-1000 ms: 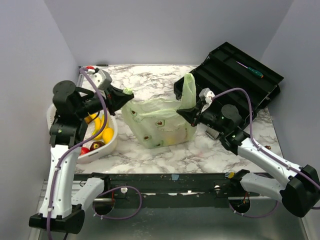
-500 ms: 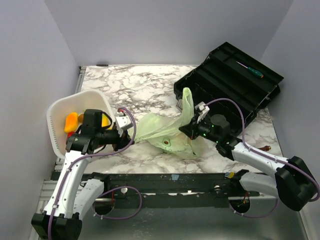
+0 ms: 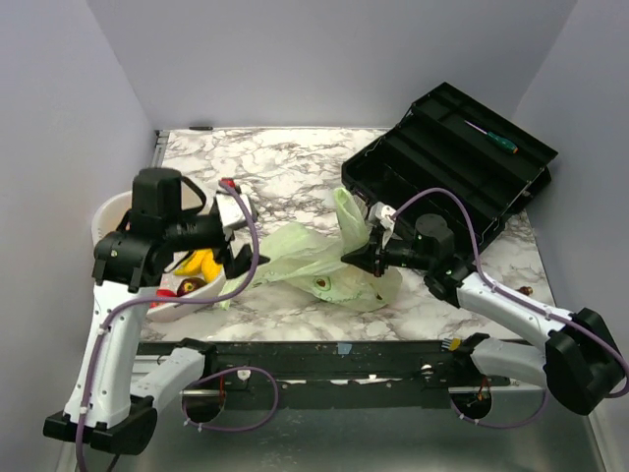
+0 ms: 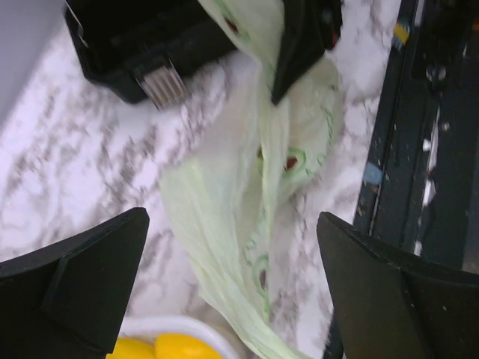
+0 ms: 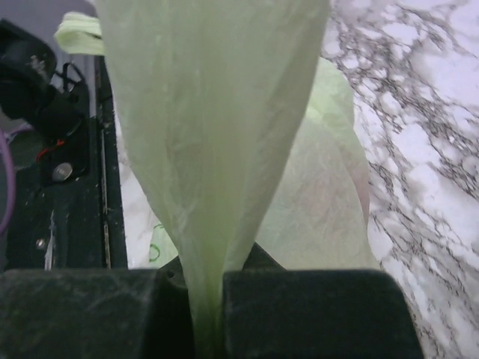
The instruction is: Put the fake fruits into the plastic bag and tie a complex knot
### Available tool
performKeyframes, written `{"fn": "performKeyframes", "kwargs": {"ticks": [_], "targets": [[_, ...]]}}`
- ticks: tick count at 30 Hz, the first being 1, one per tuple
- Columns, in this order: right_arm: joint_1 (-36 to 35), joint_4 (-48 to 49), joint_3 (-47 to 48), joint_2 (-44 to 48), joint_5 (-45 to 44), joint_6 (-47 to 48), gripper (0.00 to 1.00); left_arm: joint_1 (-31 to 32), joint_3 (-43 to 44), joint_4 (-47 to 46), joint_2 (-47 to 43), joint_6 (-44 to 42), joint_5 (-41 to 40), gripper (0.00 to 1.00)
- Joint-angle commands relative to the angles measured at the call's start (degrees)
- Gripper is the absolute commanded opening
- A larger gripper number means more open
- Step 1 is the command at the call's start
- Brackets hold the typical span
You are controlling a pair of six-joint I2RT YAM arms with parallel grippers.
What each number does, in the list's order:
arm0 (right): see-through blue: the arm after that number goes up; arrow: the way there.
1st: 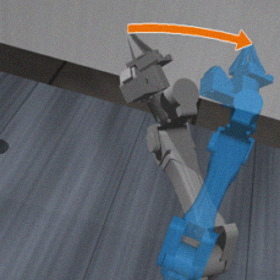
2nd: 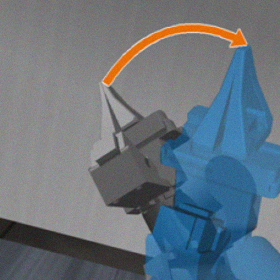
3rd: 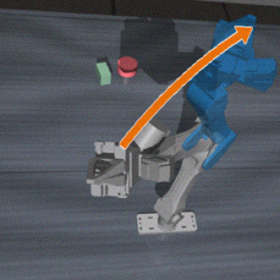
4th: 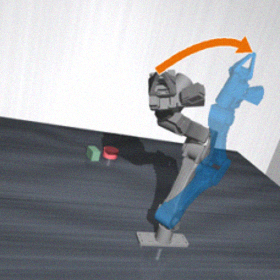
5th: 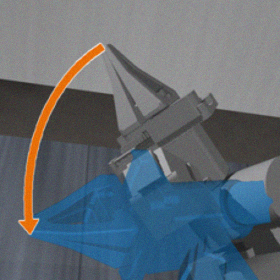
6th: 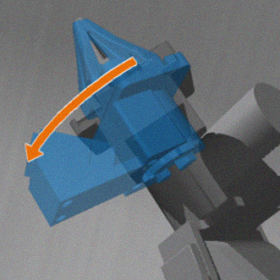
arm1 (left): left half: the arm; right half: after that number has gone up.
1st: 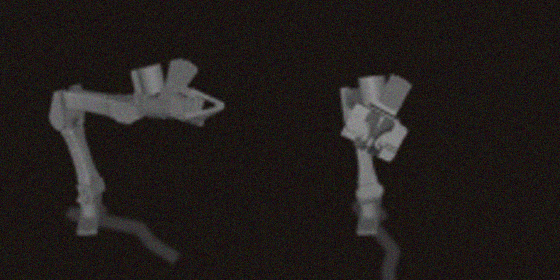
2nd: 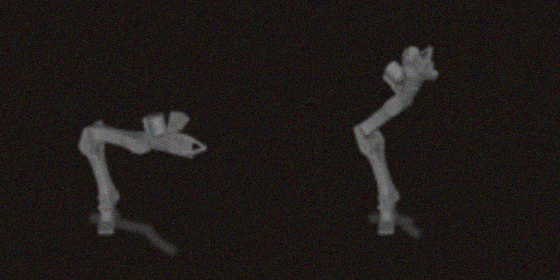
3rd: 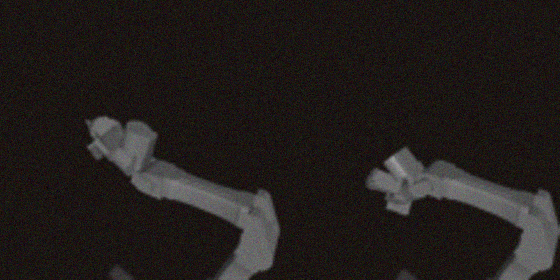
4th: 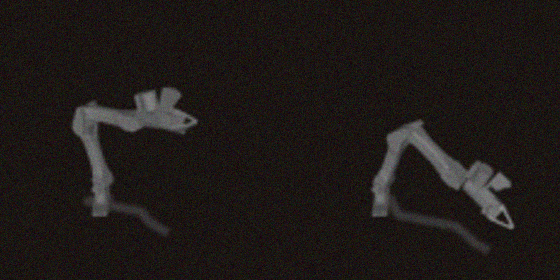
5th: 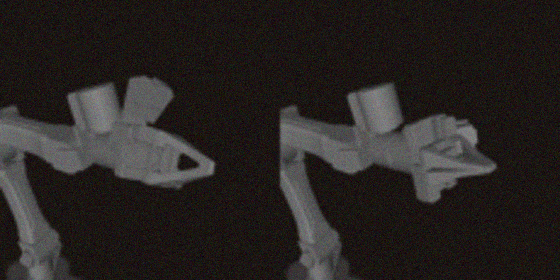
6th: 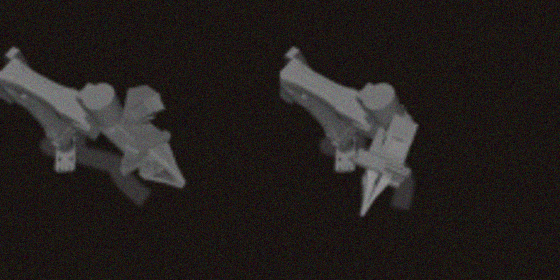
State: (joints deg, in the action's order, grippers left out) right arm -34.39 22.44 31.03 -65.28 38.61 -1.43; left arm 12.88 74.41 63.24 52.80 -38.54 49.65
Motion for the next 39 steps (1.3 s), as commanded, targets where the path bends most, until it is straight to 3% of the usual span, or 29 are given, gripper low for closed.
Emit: {"fn": "performKeyframes", "kwargs": {"ticks": [1,9,21,25,26,28,31,34,39], "targets": [[0.08,-7.40,3.10,1.48,10.44,11.93,0.01,1.85,10.13,-7.27,7.75,9.80,5.65,0.98],[0.03,-9.46,6.62,-0.68,14.40,17.08,0.01,10.13,-0.35,-32.05,11.42,21.99,5.96,0.99],[0.03,-7.96,8.98,-3.72,15.92,17.11,0.01,20.34,-4.96,-53.12,19.01,34.48,8.20,0.97],[0.07,-6.74,8.80,-3.70,14.63,15.77,0.01,21.54,-5.73,-53.59,20.02,34.95,9.70,0.82],[0.03,-6.49,8.71,-3.70,14.38,15.34,0.01,21.73,-5.92,-53.94,20.06,35.42,9.77,0.72],[0.03,-5.44,8.33,-3.50,13.89,13.82,0.07,21.81,-6.16,-55.35,20.28,38.03,9.69,0.48],[0.03,-2.95,7.50,-2.09,7.90,7.16,0.20,21.45,-6.12,-58.02,20.34,45.40,7.54,0.02],[0.03,0.14,5.65,1.68,-5.43,-4.19,0.55,20.95,-6.72,-60.23,19.36,53.75,0.54,0.00],[-0.06,9.19,1.76,8.12,-16.45,-15.93,0.76,20.82,-8.11,-64.14,18.40,64.59,-7.88,0.00]]}}
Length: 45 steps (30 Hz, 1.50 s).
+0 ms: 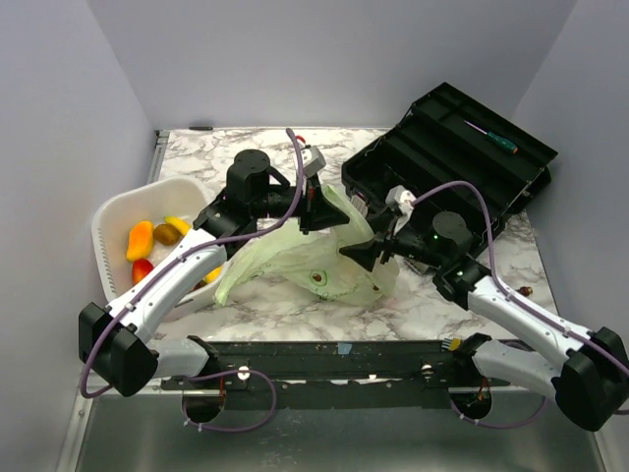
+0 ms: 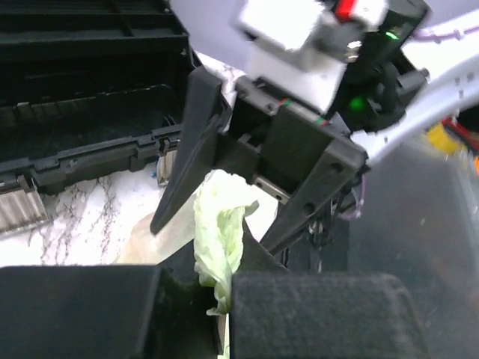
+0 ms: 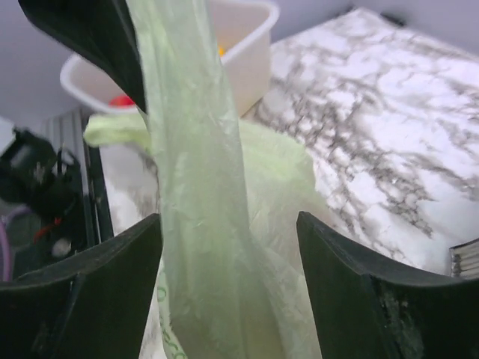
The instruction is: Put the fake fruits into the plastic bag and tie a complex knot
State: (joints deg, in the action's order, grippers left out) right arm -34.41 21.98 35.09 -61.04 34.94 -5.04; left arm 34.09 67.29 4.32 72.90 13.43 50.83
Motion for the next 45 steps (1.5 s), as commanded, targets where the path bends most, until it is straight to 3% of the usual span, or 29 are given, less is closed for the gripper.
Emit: {"fn": "performKeyframes", "kwargs": {"ticks": [1,3,6,9,14,21,25,29,32,36,39,41,45], "targets": [[-0.12,10.36,-2.04,3.87,-13.76,-13.31,0.79,-0.38,-0.93,-5.16,-1.71,13.71,-10.32,0.00],[-0.83,10.53,-0.40,3.16,-16.40,-14.38,0.92,-0.34,-0.42,-4.46,-1.58,15.22,-13.24,0.00],[-2.99,12.02,0.99,1.49,-20.58,-13.70,1.00,-0.26,1.32,-1.33,-0.99,17.28,-16.40,0.00],[-6.77,13.42,2.75,-1.53,-28.45,-10.68,1.00,-0.03,3.06,0.78,-0.10,20.14,-19.19,0.00],[-8.80,18.45,4.92,-5.80,-31.00,-7.02,1.00,0.37,5.23,3.42,1.10,20.96,-22.01,0.00],[-10.97,19.94,9.30,-13.89,-44.86,-1.11,1.00,0.45,5.40,2.33,1.21,23.79,-21.98,0.00],[-11.06,23.68,9.26,-17.97,-44.96,-0.24,1.00,0.46,5.06,2.21,0.85,25.00,-22.91,0.00],[-11.11,22.90,7.29,-20.54,-42.53,0.88,0.85,0.33,5.80,3.24,0.37,25.42,-24.05,0.00],[-11.11,23.50,2.20,-20.97,-37.70,4.05,0.64,-0.71,6.56,3.59,-0.45,25.33,-25.19,0.00],[-11.13,24.65,-5.39,-20.80,-28.77,9.33,0.47,-2.60,6.83,3.64,-1.04,25.42,-25.83,0.00],[-11.11,25.39,-8.45,-20.12,-25.36,11.78,0.15,-4.07,6.14,3.79,-1.33,24.44,-25.74,0.00],[-11.11,26.01,-9.75,-19.11,-24.12,12.71,0.03,-5.25,5.71,4.06,-1.53,22.82,-25.43,0.00],[-11.14,26.45,-10.48,-17.83,-20.89,12.82,0.01,-8.06,5.17,3.27,-1.35,18.59,-24.00,0.00]]}}
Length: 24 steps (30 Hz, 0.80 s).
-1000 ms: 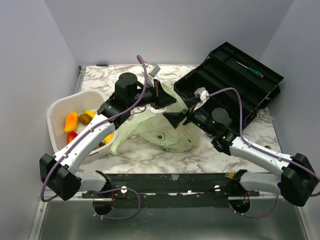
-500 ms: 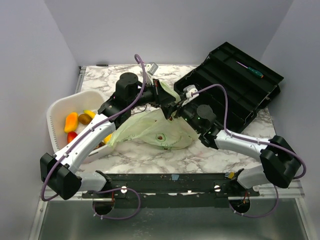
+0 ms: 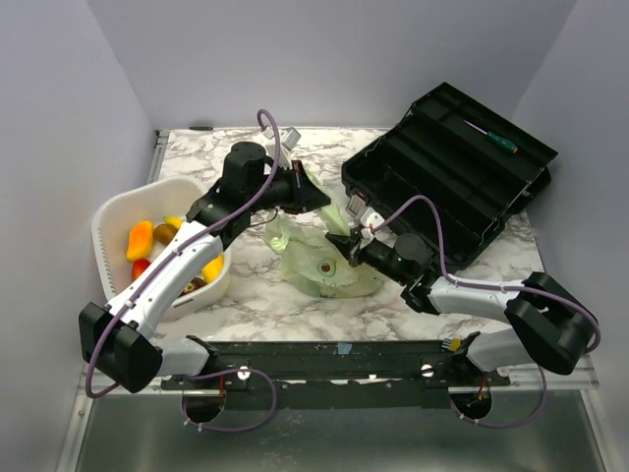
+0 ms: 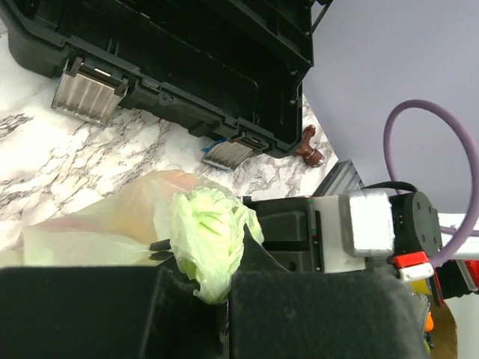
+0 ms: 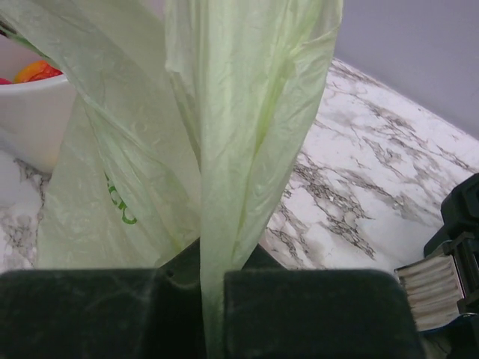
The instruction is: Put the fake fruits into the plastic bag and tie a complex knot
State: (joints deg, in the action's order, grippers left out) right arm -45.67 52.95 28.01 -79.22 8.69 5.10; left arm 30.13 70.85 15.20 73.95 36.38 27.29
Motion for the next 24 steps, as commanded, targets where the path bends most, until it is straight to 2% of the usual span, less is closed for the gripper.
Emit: {"fn": "performKeyframes", "kwargs": {"ticks": [1,4,5,6,8,9,10,11,14,15,18,20,22,24], "targets": [[0.12,-4.52,-3.44,0.58,6.85,2.87,0.01,-4.51,2.63,-7.09,-2.05,-7.43,0.13,0.00],[0.14,-4.68,-3.04,0.82,7.53,2.25,0.01,-6.43,7.49,-2.78,0.30,-17.16,5.62,0.00],[0.14,-5.09,-2.69,0.99,6.90,2.03,0.01,-7.31,10.81,0.84,1.23,-19.87,8.78,0.06],[0.14,-4.93,-2.57,1.08,6.16,1.39,0.01,-8.40,13.53,4.19,2.14,-23.82,12.52,0.16],[0.19,-4.78,-2.30,1.58,5.48,0.35,0.01,-10.87,18.81,12.69,2.95,-32.30,23.19,0.55],[0.23,-4.79,-2.11,1.82,5.77,0.22,0.01,-11.85,20.94,17.71,2.66,-35.80,24.52,0.75],[0.28,-4.71,-2.04,2.08,6.00,-0.18,0.01,-13.27,22.27,20.87,1.99,-39.23,24.57,0.84],[0.29,-4.70,-1.95,2.29,6.14,-0.48,0.01,-14.74,23.22,23.93,1.05,-42.19,25.73,0.89],[0.32,-4.78,-1.66,2.49,6.53,-1.06,0.01,-22.11,25.56,33.23,-1.51,-53.43,33.56,0.92],[0.30,-4.78,-1.68,2.51,6.71,-1.08,0.01,-23.67,27.12,40.11,-2.14,-62.72,34.39,0.92],[0.58,-4.78,-1.78,2.83,7.40,-0.88,0.01,-24.50,27.86,58.79,-4.51,-90.25,28.86,0.91],[0.67,-4.78,-1.67,2.80,8.68,-0.74,0.01,-24.43,23.82,65.67,-7.60,-107.08,25.47,0.91],[0.79,-4.78,-1.42,2.59,10.09,-0.55,0.01,-23.32,18.76,68.05,-10.83,-117.53,22.89,0.91],[0.80,-5.32,-1.05,2.32,12.00,0.20,0.01,-19.85,14.14,67.61,-13.53,-123.59,18.89,0.91]]}}
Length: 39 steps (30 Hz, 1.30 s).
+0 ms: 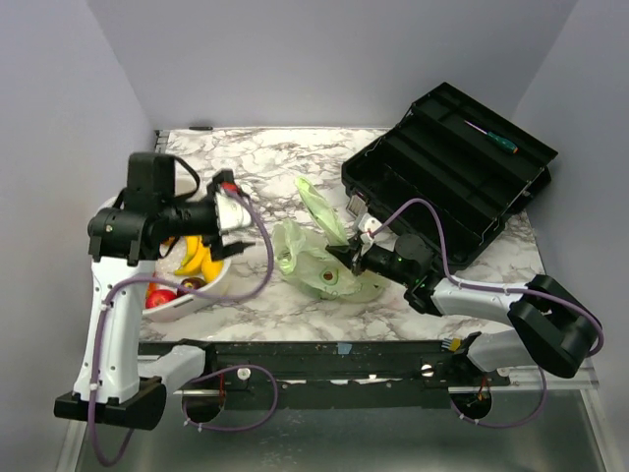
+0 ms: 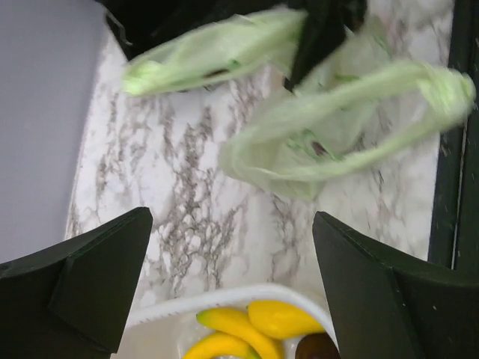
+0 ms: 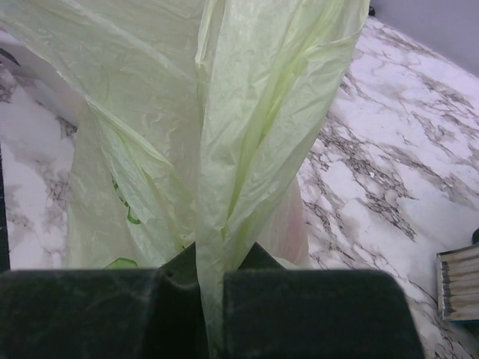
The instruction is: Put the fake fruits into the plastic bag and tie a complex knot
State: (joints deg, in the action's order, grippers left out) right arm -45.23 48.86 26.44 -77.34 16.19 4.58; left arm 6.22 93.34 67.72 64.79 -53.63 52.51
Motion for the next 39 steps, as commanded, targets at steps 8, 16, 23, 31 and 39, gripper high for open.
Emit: {"fn": "performKeyframes", "kwargs": {"ticks": [8,16,23,31,39], "targets": [[0.39,-2.80,1.03,0.61,9.36,5.38,0.01,16.15,-13.23,7.10,-4.28,-40.67,-11.77,0.91],[0.41,-4.60,1.59,0.57,11.39,8.23,0.01,25.43,-16.89,6.10,-0.81,-52.02,-11.20,0.86],[0.45,-4.83,1.80,0.00,11.84,9.03,0.01,29.24,-15.32,8.35,4.53,-52.63,-8.10,0.47],[0.50,-5.86,3.75,-0.43,6.75,8.74,0.01,29.77,-12.77,-8.87,9.21,-7.65,0.54,0.00],[0.50,-8.74,4.19,4.33,5.28,9.91,0.06,25.56,-16.47,-24.13,14.21,27.37,-2.15,0.00]]}}
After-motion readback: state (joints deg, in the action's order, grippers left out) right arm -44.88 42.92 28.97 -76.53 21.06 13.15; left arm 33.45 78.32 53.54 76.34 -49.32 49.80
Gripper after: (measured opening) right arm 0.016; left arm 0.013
